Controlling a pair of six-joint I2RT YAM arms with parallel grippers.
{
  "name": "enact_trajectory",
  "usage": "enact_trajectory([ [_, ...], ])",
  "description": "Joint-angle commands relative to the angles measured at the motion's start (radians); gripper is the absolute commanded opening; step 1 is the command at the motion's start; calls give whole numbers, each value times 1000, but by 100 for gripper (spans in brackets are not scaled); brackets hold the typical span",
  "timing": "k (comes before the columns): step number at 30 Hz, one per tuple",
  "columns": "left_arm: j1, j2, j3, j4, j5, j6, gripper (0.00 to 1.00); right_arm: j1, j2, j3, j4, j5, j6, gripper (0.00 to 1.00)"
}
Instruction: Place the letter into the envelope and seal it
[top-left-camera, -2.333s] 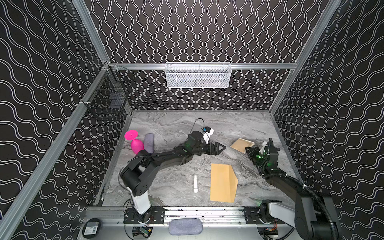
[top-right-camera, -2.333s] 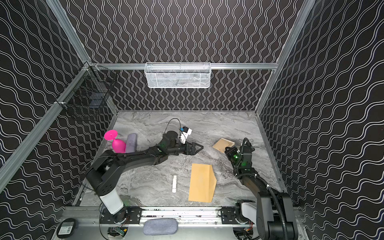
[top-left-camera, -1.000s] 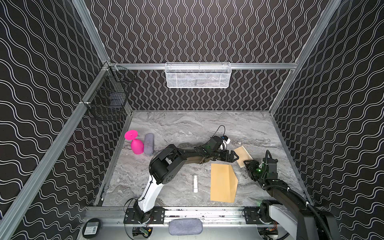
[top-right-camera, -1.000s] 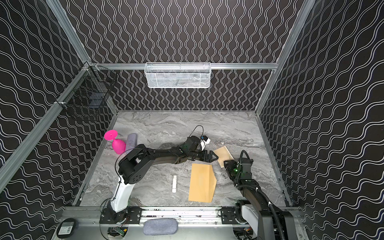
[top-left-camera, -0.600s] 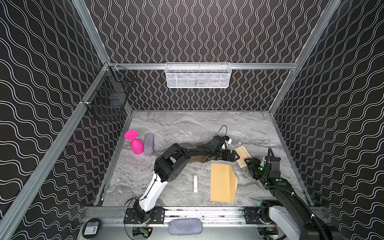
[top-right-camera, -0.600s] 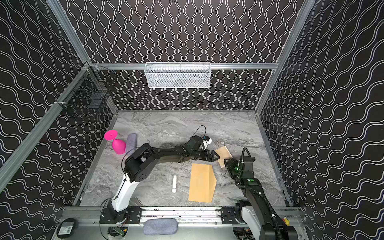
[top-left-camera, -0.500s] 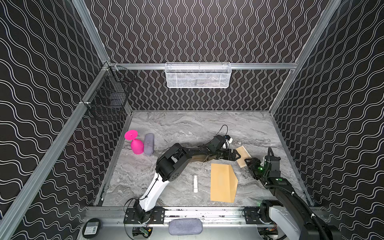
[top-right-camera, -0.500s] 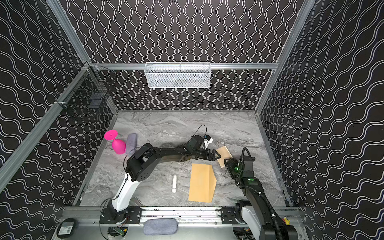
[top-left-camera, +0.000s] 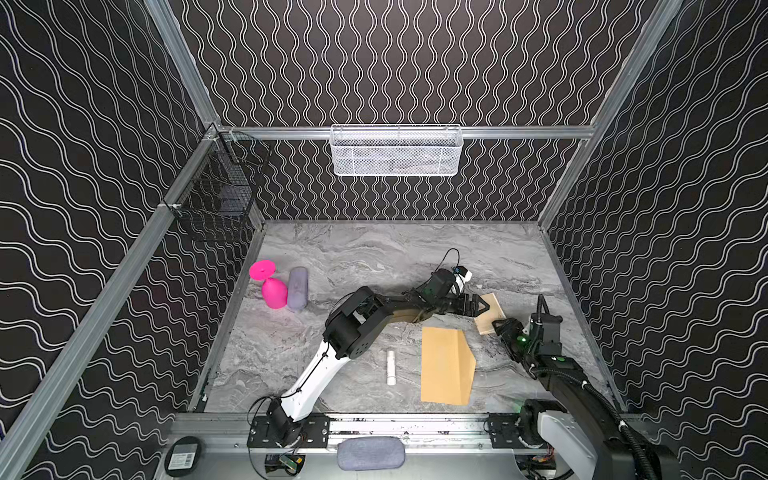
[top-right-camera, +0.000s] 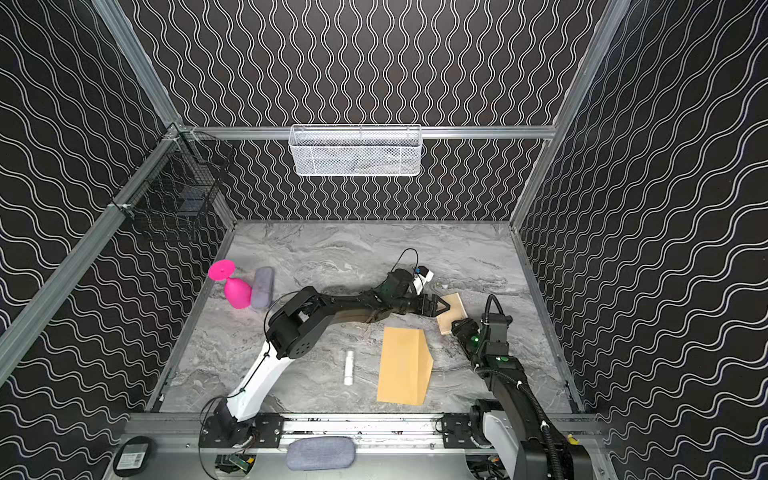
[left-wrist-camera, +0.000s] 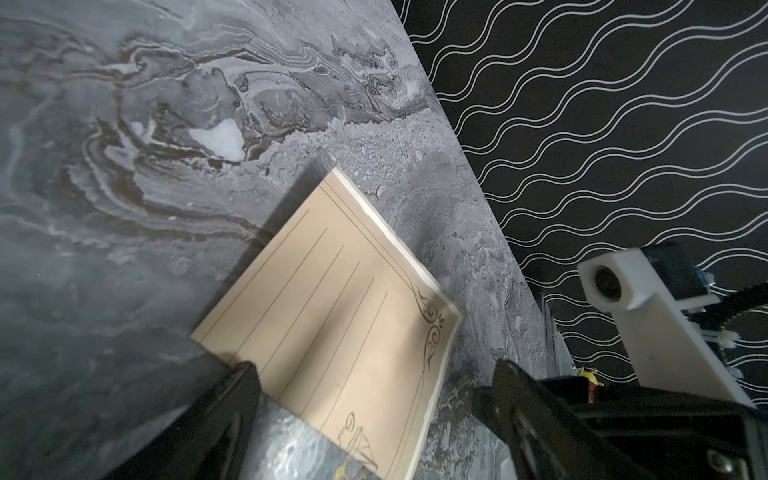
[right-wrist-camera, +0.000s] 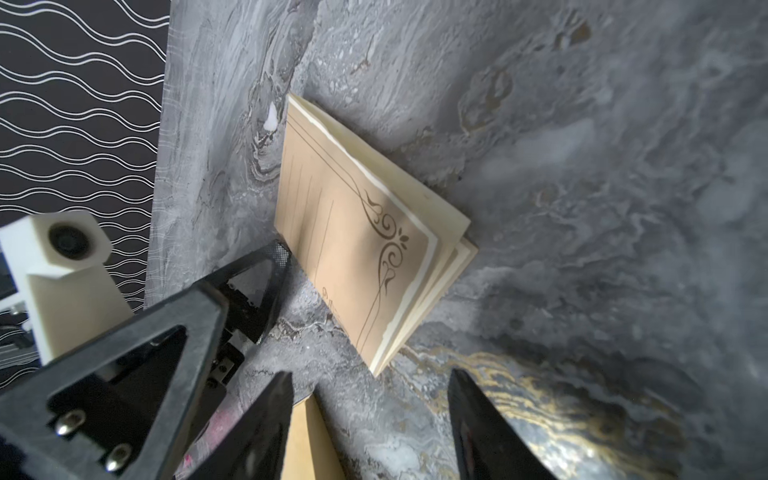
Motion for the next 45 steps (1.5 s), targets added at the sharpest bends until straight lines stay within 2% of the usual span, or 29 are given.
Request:
enact_trajectory([
  [1, 1, 24, 1, -55, -3, -33, 93, -3, 5, -10, 20, -2, -13, 62],
  [11, 1, 6, -36, -18, -1, -46, 94, -10, 41, -16, 36, -18, -30, 62],
  [45, 0, 128, 98, 14, 48, -65, 95, -16, 38, 8, -15, -35, -67, 62],
])
